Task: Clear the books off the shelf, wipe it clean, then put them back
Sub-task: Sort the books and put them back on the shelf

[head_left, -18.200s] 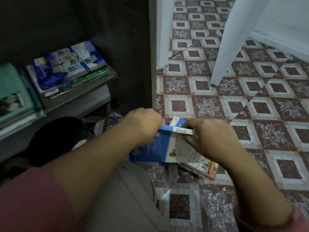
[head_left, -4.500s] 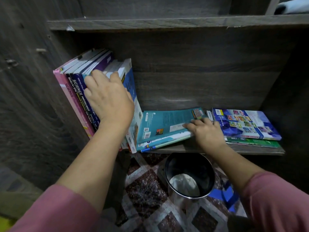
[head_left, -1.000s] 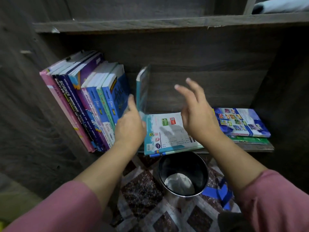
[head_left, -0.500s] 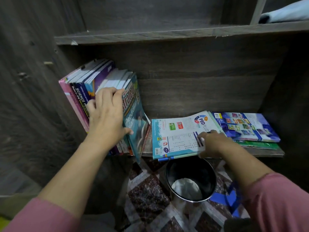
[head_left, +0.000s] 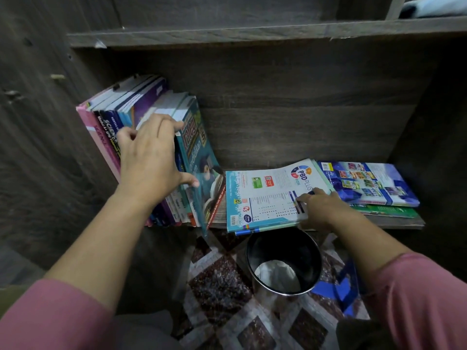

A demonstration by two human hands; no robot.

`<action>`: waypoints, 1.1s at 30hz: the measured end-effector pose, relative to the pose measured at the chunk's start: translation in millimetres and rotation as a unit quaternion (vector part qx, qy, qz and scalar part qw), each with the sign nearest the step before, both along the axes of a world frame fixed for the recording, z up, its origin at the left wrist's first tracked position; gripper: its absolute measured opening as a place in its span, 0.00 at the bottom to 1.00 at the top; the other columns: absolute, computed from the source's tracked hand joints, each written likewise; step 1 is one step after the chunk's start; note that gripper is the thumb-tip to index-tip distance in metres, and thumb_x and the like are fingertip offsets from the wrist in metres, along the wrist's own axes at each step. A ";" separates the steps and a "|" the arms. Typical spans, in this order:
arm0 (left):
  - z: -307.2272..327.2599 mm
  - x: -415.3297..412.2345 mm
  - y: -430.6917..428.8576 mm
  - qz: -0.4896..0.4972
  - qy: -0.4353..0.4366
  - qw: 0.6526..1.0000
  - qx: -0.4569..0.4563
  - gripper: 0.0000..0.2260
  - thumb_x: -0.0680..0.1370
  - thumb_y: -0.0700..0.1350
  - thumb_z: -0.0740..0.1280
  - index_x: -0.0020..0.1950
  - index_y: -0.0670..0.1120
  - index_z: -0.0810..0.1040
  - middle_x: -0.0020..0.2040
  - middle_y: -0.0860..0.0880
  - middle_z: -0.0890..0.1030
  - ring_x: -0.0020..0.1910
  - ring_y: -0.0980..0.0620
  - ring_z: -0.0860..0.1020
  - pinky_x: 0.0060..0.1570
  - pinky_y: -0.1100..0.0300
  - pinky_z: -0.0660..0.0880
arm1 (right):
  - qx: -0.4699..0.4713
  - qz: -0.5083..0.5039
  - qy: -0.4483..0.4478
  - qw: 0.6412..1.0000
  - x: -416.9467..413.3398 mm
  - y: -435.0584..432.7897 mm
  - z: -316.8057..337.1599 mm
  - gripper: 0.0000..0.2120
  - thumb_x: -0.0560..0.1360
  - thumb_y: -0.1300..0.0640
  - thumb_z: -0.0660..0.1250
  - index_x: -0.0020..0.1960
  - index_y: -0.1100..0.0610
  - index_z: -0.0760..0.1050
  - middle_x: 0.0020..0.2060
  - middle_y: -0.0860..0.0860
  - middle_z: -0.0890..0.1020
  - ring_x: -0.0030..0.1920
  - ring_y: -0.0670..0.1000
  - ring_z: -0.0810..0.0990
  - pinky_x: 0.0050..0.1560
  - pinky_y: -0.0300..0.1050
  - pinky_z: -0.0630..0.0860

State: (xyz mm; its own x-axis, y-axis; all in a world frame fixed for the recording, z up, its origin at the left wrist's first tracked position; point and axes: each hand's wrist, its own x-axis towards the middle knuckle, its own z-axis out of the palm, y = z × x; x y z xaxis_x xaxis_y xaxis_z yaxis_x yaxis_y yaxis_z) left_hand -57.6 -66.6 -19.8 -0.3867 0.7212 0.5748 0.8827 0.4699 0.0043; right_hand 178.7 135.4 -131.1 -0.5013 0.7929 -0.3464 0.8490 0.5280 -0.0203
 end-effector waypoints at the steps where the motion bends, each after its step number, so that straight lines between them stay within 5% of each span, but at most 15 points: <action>1: -2.6 3.4 -1.9 0.005 0.004 1.000 0.009 0.50 0.51 0.63 0.80 0.67 0.46 0.68 0.63 0.48 0.72 0.62 0.48 0.69 0.58 0.49 0.60 | 0.001 0.001 -0.002 1.000 0.0 -0.1 -0.5 0.38 0.71 0.41 0.71 0.76 0.44 0.58 0.74 0.54 0.59 0.73 0.68 0.55 0.69 0.63 0.64; 12: -17.0 22.3 -2.0 0.052 0.028 0.997 0.040 0.44 0.55 0.58 0.81 0.63 0.40 0.69 0.55 0.42 0.72 0.55 0.41 0.68 0.50 0.47 0.62 | 0.007 0.013 -0.007 1.000 -0.1 -0.5 -0.4 0.36 0.71 0.39 0.69 0.75 0.46 0.59 0.73 0.56 0.60 0.73 0.70 0.56 0.70 0.63 0.63; 19: -11.9 10.8 20.0 0.084 0.023 0.996 0.030 0.43 0.57 0.57 0.81 0.64 0.41 0.67 0.65 0.38 0.67 0.65 0.35 0.63 0.59 0.41 0.62 | 0.008 0.006 0.008 1.000 4.0 -4.5 1.7 0.37 0.71 0.42 0.71 0.75 0.45 0.59 0.73 0.54 0.60 0.72 0.67 0.56 0.68 0.62 0.66; 23: -13.9 1.7 21.3 0.095 0.020 0.995 0.034 0.44 0.57 0.60 0.80 0.65 0.43 0.67 0.69 0.42 0.66 0.72 0.39 0.58 0.64 0.39 0.60 | 0.029 0.018 0.001 0.999 10.9 1.8 -0.9 0.39 0.70 0.45 0.73 0.75 0.42 0.56 0.72 0.54 0.59 0.71 0.65 0.59 0.67 0.62 0.68; 29: -17.7 1.9 19.7 0.071 0.010 0.997 0.042 0.45 0.57 0.59 0.81 0.66 0.45 0.65 0.65 0.44 0.68 0.68 0.43 0.63 0.61 0.42 0.61 | 0.052 0.042 -0.034 0.997 13.3 8.5 2.2 0.29 0.80 0.55 0.59 0.77 0.40 0.54 0.74 0.55 0.58 0.71 0.65 0.60 0.66 0.60 0.68; 33: -18.9 -1.0 12.5 0.037 0.001 0.999 0.026 0.50 0.55 0.58 0.82 0.70 0.46 0.61 0.67 0.46 0.66 0.67 0.46 0.63 0.62 0.44 0.60 | 0.042 0.082 -0.083 0.992 14.9 18.2 13.0 0.32 0.77 0.53 0.65 0.77 0.40 0.55 0.70 0.54 0.64 0.68 0.61 0.65 0.66 0.54 0.68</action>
